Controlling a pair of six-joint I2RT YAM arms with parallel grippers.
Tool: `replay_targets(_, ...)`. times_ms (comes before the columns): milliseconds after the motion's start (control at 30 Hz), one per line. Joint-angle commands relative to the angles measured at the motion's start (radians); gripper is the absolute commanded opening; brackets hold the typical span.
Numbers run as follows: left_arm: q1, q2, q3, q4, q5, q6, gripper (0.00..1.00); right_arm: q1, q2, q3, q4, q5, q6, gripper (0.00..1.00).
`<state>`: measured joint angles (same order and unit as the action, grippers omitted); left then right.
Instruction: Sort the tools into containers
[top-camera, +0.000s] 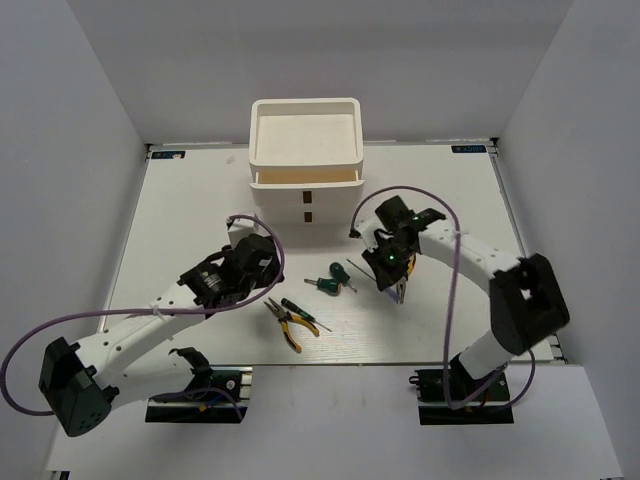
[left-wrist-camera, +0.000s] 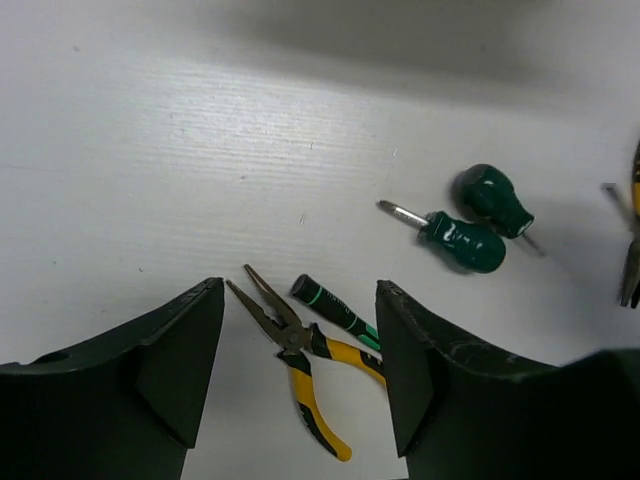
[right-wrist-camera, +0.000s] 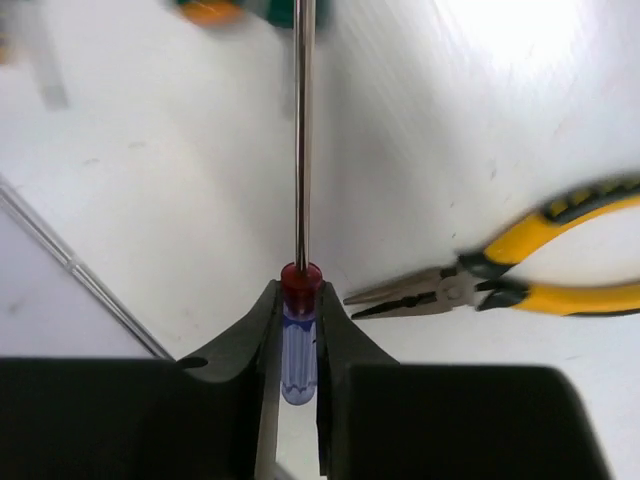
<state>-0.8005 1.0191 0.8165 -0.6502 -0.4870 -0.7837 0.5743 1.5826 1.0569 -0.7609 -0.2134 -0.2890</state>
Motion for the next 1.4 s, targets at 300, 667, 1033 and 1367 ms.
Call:
replay_targets(300,0.004,0.05,-0.017,0.04,0.084,-0.055,0.72,-0.014,-0.097,0.533,-0.263,-0.307,-0.88,0.0)
replay_targets(667,0.004,0.041,-0.027,0.04,0.102,-0.065,0.72,-0.002,0.261,0.992,-0.021,-0.204,-1.069,0.0)
replay_targets(1033,0.004,0.041,-0.028,0.041,0.093,-0.065,0.73,0.021,0.29,1.02,-0.063,-0.288,-1.003,0.0)
replay_targets(1367,0.004,0.075,-0.01,0.05,0.093,-0.046,0.73,0.022,0.321,0.977,0.046,-0.267,-0.866,0.0)
